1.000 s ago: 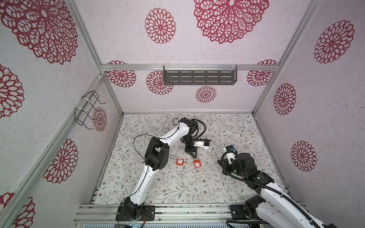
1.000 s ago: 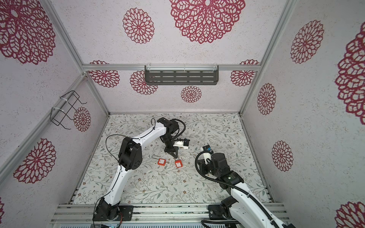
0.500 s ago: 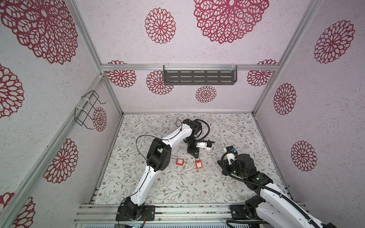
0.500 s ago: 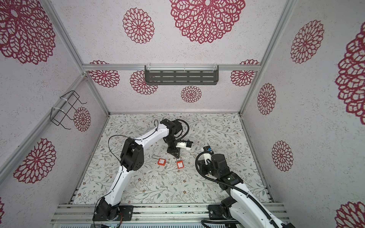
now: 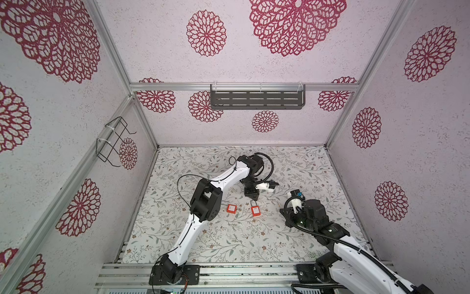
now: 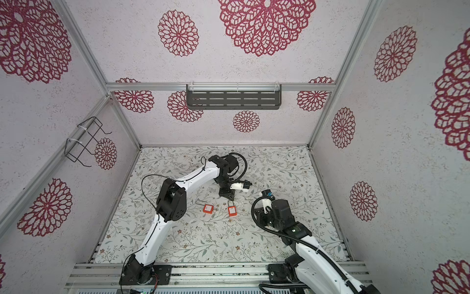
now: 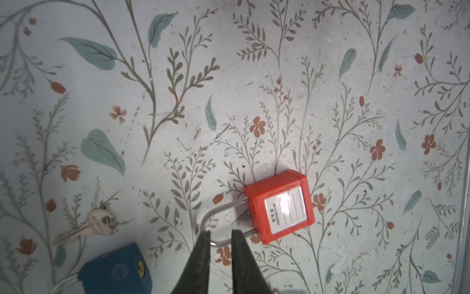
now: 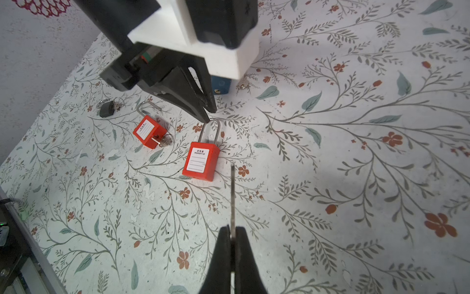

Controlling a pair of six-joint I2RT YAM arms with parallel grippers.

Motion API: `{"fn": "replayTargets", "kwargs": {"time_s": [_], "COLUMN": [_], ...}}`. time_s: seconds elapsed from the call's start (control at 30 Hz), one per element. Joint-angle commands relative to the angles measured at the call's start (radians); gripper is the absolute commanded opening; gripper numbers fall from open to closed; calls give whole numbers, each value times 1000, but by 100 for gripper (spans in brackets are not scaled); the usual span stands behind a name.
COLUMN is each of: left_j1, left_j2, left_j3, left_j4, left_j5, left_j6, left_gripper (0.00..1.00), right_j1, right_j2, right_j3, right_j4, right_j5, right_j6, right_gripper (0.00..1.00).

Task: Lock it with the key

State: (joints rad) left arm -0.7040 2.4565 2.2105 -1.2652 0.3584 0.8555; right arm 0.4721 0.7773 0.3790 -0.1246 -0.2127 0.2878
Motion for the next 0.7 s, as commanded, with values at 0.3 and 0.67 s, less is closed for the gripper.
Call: {"fn": "replayTargets", "kwargs": {"time_s": [0.3,0.67], "left_j1": [9,64], "left_j2": [-85,-439], "left_j3": [-126,-556], "left_j4": [230,658], "left_j5": [14,-199], "left_j6": [-129,-317], "left_gripper": [19,20], "right_j1": [5,29], "right_j2": [71,267], "right_j3": [17,44], "right_j4": [60,150], "right_j5": [16,-5], "right_j6": [55,118], "right_gripper": [0,0]}}
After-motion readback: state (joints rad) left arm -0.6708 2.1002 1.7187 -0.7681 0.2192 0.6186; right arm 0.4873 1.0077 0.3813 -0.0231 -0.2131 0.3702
